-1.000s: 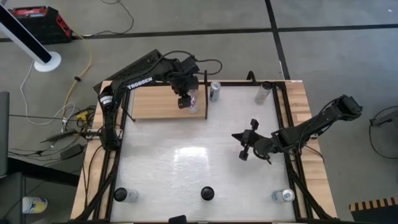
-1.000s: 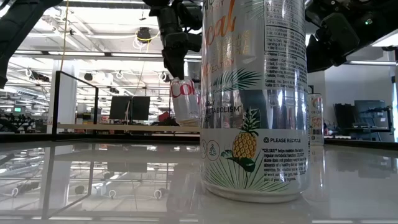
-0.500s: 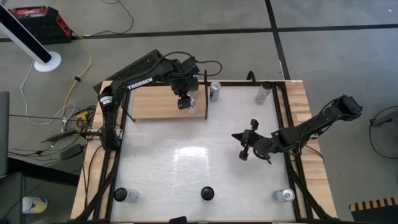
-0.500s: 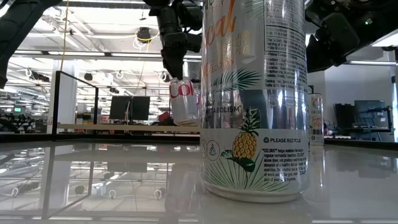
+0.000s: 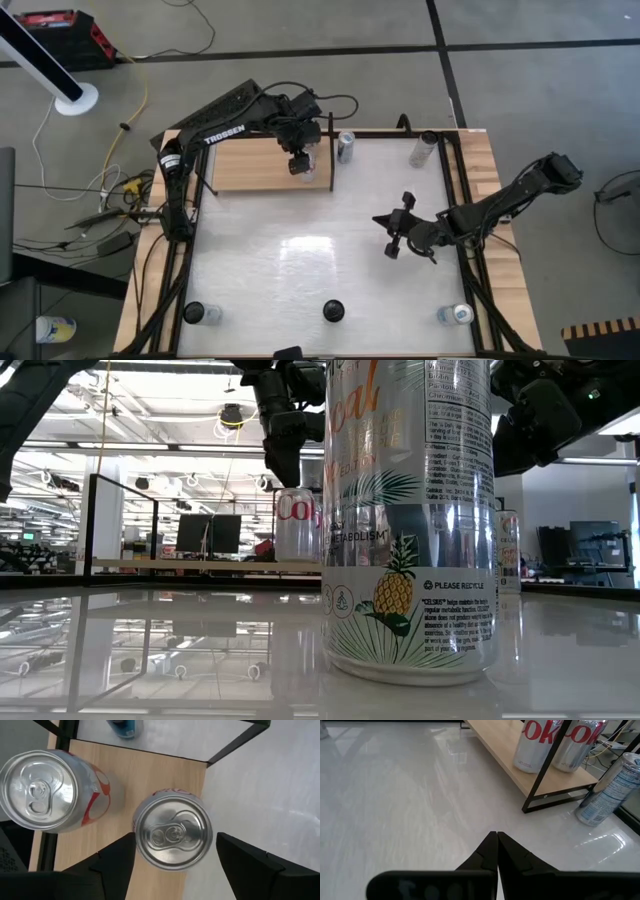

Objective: Place canned beverage on shelf
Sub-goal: Put the left white soda can on the shelf

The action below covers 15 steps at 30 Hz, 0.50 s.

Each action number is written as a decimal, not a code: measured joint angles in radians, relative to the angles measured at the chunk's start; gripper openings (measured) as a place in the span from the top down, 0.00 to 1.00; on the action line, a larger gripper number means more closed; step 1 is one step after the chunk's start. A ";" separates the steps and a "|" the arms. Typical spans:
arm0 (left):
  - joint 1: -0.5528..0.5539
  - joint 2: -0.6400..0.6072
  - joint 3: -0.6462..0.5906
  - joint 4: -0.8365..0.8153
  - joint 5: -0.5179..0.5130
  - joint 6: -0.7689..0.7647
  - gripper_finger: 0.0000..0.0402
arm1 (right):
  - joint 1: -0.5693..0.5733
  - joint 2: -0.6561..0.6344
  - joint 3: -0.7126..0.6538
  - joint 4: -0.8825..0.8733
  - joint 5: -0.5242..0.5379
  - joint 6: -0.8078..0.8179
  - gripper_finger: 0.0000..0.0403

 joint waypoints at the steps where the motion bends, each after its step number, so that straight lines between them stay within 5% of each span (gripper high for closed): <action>1: 0.000 0.000 0.000 0.000 0.000 0.000 0.35 | 0.000 0.000 0.000 0.000 0.000 0.000 0.93; 15: 0.000 0.000 0.000 -0.002 0.008 -0.001 0.35 | 0.000 0.000 0.000 0.000 -0.001 0.000 0.93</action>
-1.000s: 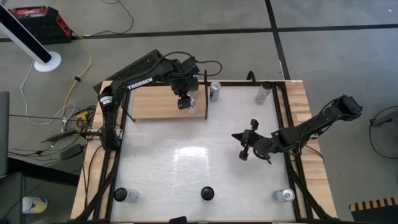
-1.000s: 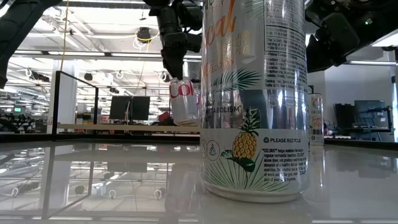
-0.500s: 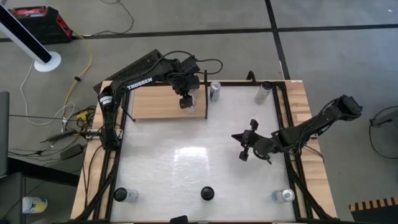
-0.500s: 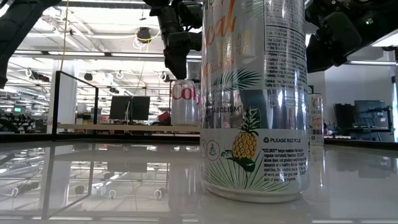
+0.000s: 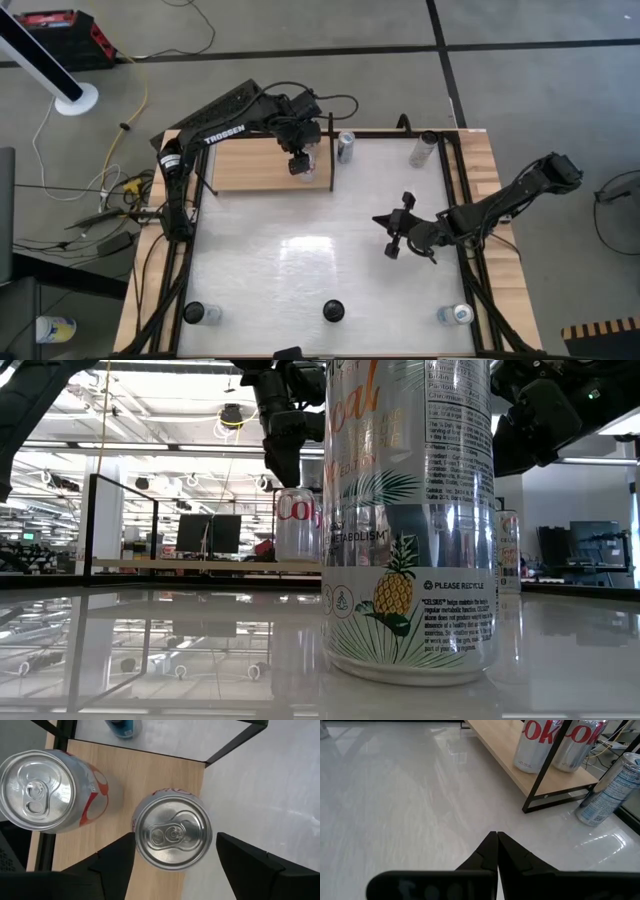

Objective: Place canned beverage on shelf
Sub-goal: Put the left white soda can on the shelf, then put the top blue soda can on the shelf

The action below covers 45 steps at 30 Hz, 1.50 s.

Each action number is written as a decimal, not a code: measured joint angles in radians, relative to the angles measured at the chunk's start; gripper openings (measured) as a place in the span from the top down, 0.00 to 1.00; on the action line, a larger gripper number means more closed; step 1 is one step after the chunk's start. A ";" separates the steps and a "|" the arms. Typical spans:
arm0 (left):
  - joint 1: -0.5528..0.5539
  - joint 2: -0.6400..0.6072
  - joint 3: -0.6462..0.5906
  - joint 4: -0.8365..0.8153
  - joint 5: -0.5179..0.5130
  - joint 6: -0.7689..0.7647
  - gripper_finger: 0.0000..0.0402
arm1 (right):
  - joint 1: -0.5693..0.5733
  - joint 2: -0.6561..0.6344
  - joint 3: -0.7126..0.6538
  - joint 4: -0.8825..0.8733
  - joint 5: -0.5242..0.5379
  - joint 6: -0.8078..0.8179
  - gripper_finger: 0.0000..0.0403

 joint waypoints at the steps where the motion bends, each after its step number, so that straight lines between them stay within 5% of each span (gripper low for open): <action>1: 0.000 0.000 0.000 0.000 -0.003 0.000 0.35 | 0.000 0.000 0.000 0.000 0.000 0.000 0.93; 16: 0.003 -0.030 0.070 -0.062 -0.114 0.002 0.35 | 0.002 0.000 0.000 -0.001 -0.005 0.001 0.93; 26: 0.030 -0.030 0.011 -0.176 -0.189 -0.037 0.35 | 0.060 0.000 0.000 -0.005 -0.006 0.031 0.93; 33: 0.037 -0.028 -0.130 -0.108 -0.140 0.005 0.35 | 0.097 0.000 0.000 -0.005 -0.004 0.086 0.93; 45: 0.034 -0.028 -0.136 -0.007 -0.092 0.026 0.35 | 0.114 0.023 0.000 -0.005 0.002 0.130 0.93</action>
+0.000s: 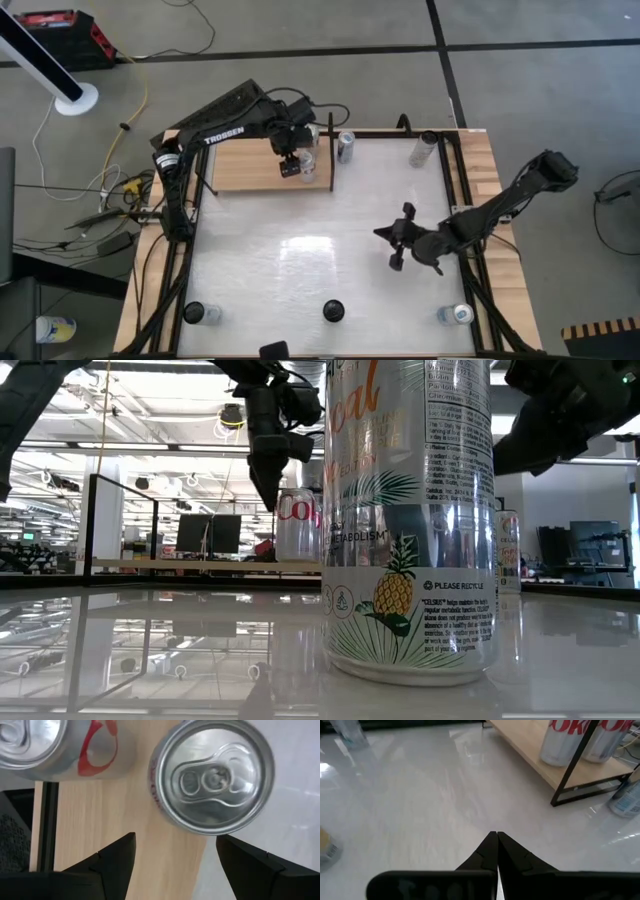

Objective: Place canned beverage on shelf
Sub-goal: Put the top blue soda can on the shelf

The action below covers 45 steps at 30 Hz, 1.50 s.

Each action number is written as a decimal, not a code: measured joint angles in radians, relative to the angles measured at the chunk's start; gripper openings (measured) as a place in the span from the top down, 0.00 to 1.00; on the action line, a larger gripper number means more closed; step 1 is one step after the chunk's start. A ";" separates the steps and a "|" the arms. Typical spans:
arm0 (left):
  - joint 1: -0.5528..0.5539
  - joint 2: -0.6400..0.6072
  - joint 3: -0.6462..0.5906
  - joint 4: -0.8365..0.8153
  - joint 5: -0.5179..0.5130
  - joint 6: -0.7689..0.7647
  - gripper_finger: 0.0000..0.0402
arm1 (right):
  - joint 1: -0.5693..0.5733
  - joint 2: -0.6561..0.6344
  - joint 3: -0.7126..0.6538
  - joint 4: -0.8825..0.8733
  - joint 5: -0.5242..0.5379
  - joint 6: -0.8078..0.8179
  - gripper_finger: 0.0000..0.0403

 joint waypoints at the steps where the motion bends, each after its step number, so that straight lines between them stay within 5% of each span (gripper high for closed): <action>1: 0.000 0.000 0.000 0.002 0.000 0.000 0.35 | 0.000 0.009 0.000 -0.002 0.000 0.000 0.93; 16: 0.000 0.000 0.000 0.031 -0.002 -0.013 0.35 | -0.032 0.043 0.000 0.009 0.000 -0.003 0.93; 26: -0.001 -0.021 0.067 -0.196 -0.049 -0.058 0.35 | -0.031 0.043 0.000 0.009 -0.001 -0.003 0.93; 37: -0.037 -0.318 0.069 -0.243 -0.009 -0.160 0.35 | -0.046 0.043 0.000 0.113 -0.003 -0.122 0.93; 42: -0.145 -0.495 0.056 -0.220 -0.007 -0.223 0.35 | -0.065 0.043 0.000 0.211 -0.003 -0.166 0.93; 45: -0.249 -0.638 -0.056 -0.120 -0.011 -0.252 0.35 | -0.077 0.043 0.000 0.267 -0.004 -0.204 0.93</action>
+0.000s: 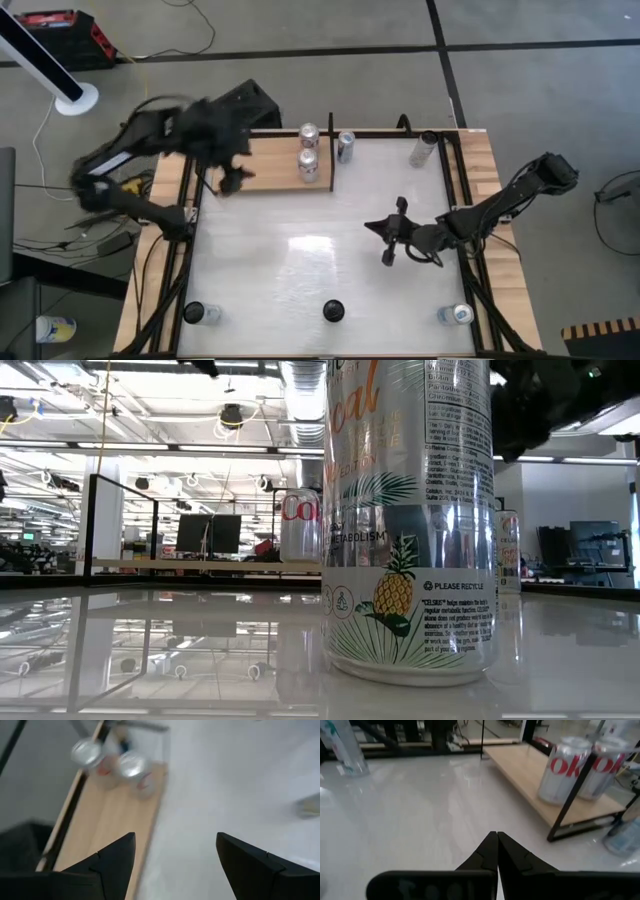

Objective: Place canned beverage on shelf
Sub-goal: Put the top blue soda can on the shelf

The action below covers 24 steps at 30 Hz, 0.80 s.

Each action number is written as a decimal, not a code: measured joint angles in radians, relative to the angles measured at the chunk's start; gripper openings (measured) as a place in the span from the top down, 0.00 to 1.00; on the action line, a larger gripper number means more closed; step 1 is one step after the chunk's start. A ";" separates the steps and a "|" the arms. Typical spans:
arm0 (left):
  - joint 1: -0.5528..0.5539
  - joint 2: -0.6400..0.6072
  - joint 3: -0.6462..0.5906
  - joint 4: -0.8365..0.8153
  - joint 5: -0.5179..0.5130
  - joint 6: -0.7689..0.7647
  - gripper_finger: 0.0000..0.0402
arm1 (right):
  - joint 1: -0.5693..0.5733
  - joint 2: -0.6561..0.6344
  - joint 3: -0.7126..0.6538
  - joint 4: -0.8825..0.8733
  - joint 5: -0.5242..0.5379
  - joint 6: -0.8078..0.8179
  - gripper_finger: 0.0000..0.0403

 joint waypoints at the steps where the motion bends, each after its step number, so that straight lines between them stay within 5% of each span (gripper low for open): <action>1: -0.035 -0.052 -0.056 0.047 -0.007 -0.011 0.35 | -0.001 0.000 0.000 0.017 0.000 -0.014 0.93; 12: -0.294 -0.657 -0.844 0.571 -0.045 -0.152 0.35 | -0.071 0.000 0.000 0.139 -0.003 -0.057 0.93; 19: -0.304 -0.938 -1.110 0.613 -0.044 -0.155 0.35 | -0.148 0.000 0.074 0.145 -0.003 -0.079 0.93; 24: -0.304 -1.089 -1.216 0.800 0.011 -0.188 0.35 | -0.200 0.000 0.155 0.090 -0.003 -0.085 0.88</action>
